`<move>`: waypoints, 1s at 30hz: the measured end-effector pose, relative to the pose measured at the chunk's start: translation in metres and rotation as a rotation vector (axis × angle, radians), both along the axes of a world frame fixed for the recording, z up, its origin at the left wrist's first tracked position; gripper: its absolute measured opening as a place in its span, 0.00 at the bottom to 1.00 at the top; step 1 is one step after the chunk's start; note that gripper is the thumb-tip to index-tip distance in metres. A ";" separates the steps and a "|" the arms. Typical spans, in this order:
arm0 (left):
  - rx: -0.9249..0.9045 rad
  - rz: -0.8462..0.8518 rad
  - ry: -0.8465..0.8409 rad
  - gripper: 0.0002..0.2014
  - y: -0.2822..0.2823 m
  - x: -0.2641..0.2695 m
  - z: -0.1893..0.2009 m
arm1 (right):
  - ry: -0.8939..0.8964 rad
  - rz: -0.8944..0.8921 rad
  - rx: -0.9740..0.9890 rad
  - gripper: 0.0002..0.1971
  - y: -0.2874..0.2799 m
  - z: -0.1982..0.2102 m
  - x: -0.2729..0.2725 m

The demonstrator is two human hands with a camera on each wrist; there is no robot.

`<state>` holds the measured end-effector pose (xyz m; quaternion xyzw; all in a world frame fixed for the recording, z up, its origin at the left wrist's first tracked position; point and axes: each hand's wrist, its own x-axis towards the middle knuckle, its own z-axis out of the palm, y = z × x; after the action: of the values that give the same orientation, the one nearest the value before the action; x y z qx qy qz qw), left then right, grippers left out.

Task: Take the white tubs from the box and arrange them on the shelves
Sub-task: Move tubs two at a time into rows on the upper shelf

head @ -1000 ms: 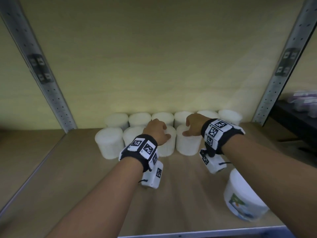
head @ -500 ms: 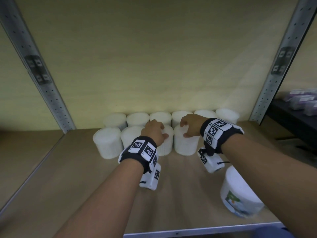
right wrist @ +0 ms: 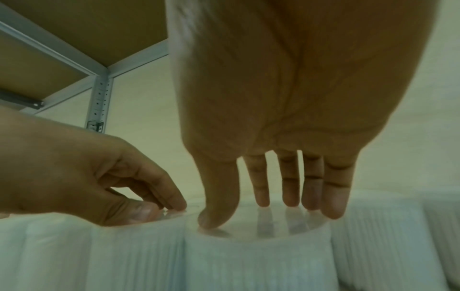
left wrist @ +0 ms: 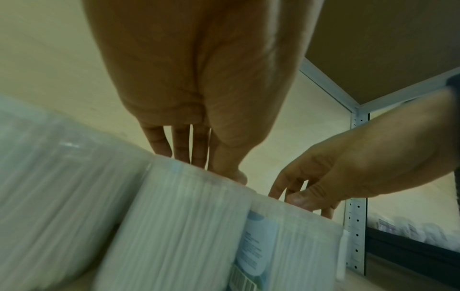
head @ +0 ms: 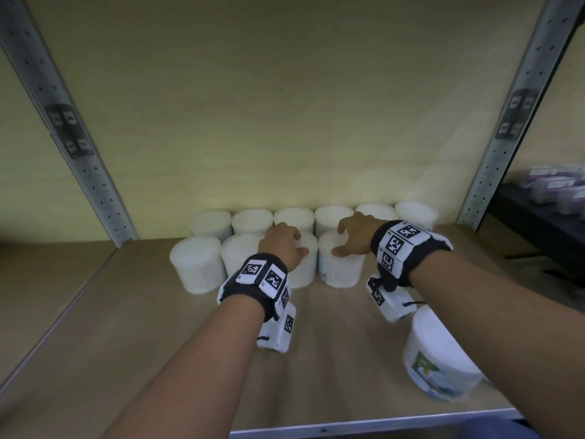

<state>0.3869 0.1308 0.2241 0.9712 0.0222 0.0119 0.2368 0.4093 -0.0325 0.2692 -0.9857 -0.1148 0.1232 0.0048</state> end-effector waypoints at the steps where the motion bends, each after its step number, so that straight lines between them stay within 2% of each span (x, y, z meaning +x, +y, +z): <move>1: 0.001 -0.001 0.000 0.22 0.000 0.000 0.000 | -0.001 0.000 -0.004 0.35 0.001 0.000 0.000; 14: -0.006 -0.003 -0.011 0.21 0.000 -0.001 -0.001 | 0.067 0.055 0.079 0.30 -0.004 0.004 0.000; 23: -0.035 0.012 -0.013 0.21 -0.001 -0.001 -0.001 | 0.121 0.065 0.155 0.30 -0.007 0.007 0.001; 27: -0.043 0.012 -0.010 0.21 -0.001 -0.001 -0.002 | 0.001 0.027 0.209 0.22 -0.006 0.008 0.002; 30: -0.050 0.013 -0.013 0.21 -0.001 -0.001 -0.002 | -0.025 -0.006 0.151 0.28 -0.004 0.003 0.002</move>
<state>0.3861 0.1299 0.2217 0.9647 0.0271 0.0193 0.2611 0.4113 -0.0368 0.2726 -0.9843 -0.1211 0.1020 0.0778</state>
